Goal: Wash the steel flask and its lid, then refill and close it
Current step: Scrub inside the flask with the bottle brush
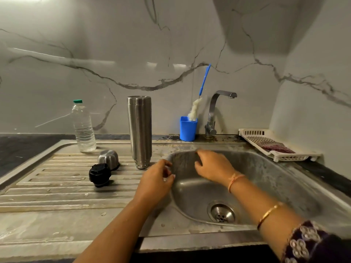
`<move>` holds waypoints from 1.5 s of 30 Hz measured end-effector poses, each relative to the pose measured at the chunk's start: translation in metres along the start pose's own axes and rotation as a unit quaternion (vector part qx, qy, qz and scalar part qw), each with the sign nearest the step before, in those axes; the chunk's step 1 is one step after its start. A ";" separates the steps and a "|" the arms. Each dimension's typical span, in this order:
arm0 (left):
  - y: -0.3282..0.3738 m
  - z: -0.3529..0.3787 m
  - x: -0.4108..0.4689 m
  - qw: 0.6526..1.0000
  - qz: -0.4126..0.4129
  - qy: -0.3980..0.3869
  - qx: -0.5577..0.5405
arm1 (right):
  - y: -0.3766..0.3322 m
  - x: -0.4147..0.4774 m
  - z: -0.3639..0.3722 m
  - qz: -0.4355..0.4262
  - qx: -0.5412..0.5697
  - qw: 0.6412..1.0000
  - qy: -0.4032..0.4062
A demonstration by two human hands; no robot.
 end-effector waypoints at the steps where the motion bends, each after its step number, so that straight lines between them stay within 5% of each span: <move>1: 0.001 0.001 0.003 1.000 0.005 -0.006 0.005 | 0.002 0.008 -0.008 -0.010 -0.041 0.999 -0.006; 6: -0.008 -0.005 0.016 1.000 -0.010 0.023 -0.002 | 0.010 0.068 -0.053 -0.041 -0.256 0.965 -0.030; 15: -0.010 -0.007 0.016 0.999 -0.004 0.048 -0.007 | -0.014 0.162 -0.141 -0.025 -0.527 0.846 0.079; 25: 0.002 -0.008 0.012 0.997 0.032 0.075 0.007 | 0.003 0.198 -0.165 0.090 -0.579 0.810 0.016; 45: -0.007 -0.011 0.012 0.993 0.008 0.120 0.014 | 0.010 0.227 -0.158 0.106 -0.588 0.802 -0.020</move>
Point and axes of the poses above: each hand's wrist, its own x-axis towards the middle knuckle, its own z-axis out of the palm, y = z × x, the point moved 9 cm from there along x, towards the middle knuckle, and after that the axes turned 7 degrees about -y, right-handed, at the moved point
